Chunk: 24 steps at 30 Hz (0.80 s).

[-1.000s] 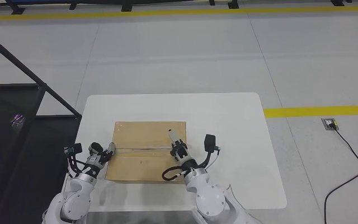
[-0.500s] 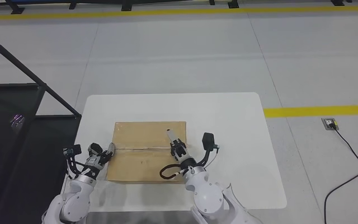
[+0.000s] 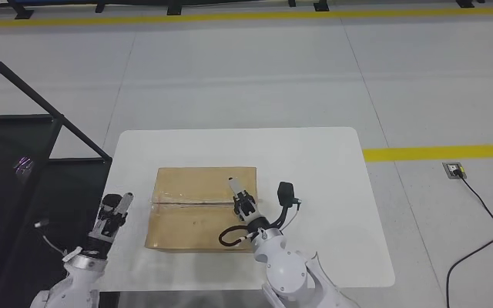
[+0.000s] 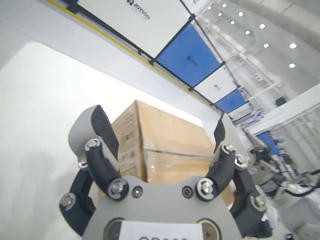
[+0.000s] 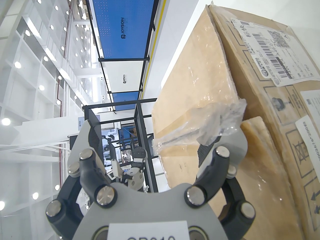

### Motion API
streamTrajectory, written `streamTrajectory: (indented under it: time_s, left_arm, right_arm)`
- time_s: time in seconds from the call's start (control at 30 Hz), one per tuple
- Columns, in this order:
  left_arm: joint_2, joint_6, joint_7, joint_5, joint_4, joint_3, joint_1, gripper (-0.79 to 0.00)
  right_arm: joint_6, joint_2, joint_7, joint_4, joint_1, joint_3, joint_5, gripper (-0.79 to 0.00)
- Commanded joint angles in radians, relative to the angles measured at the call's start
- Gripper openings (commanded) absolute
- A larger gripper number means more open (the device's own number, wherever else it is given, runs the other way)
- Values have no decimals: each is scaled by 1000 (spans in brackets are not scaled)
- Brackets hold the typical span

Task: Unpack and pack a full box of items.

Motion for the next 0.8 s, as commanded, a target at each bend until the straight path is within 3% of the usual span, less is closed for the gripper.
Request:
streamTrajectory:
  time_s: [0.0, 0.1, 0.27, 0.5, 0.77]
  left_arm:
    - [2, 6, -111, -233, -32, 3, 17, 0]
    - [8, 71, -244, -423, -48, 3, 6, 0]
    - [11, 204, -333, -593, 25, 45, -79, 0]
    - [14, 295, -396, -617, 160, 116, -194, 0]
    - [11, 293, -375, -570, 235, 177, -233, 0]
  right_arm:
    - [0, -2, 4, 0, -2, 2, -3, 0]
    - [1, -5, 10, 0, -6, 7, -7, 0]
    - [-8, -9, 16, -5, -17, 14, -16, 0]
    - [-11, -14, 25, -14, -34, 24, -34, 0]
    - [-8, -21, 40, -14, -41, 30, -51, 0]
